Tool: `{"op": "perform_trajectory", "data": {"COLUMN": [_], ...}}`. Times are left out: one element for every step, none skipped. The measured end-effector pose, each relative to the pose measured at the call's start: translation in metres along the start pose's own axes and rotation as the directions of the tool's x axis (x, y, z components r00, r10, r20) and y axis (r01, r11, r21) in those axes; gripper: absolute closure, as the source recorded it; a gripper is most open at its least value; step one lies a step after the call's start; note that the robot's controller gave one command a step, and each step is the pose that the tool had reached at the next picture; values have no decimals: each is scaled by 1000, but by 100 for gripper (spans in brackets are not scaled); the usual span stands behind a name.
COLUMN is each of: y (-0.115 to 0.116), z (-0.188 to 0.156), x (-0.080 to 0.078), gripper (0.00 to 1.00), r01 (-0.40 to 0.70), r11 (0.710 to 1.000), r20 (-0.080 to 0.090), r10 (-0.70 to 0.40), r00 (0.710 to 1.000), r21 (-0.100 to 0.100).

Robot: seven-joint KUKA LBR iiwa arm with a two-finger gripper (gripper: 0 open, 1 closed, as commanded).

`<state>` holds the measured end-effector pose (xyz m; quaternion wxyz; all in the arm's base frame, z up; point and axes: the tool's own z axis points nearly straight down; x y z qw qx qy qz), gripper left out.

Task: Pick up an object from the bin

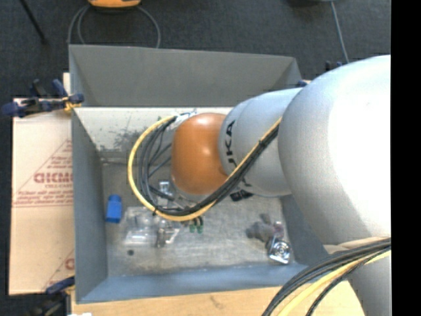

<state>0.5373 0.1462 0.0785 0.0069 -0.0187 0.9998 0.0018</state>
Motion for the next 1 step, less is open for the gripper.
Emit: {"op": "perform_trajectory", "data": {"y": [-14], "z": [-134], "x": [10], "gripper": [100], "r01": [77], "r11": [997], "r20": [-6], "r10": [-77], "r00": [997], "r21": [3]}}
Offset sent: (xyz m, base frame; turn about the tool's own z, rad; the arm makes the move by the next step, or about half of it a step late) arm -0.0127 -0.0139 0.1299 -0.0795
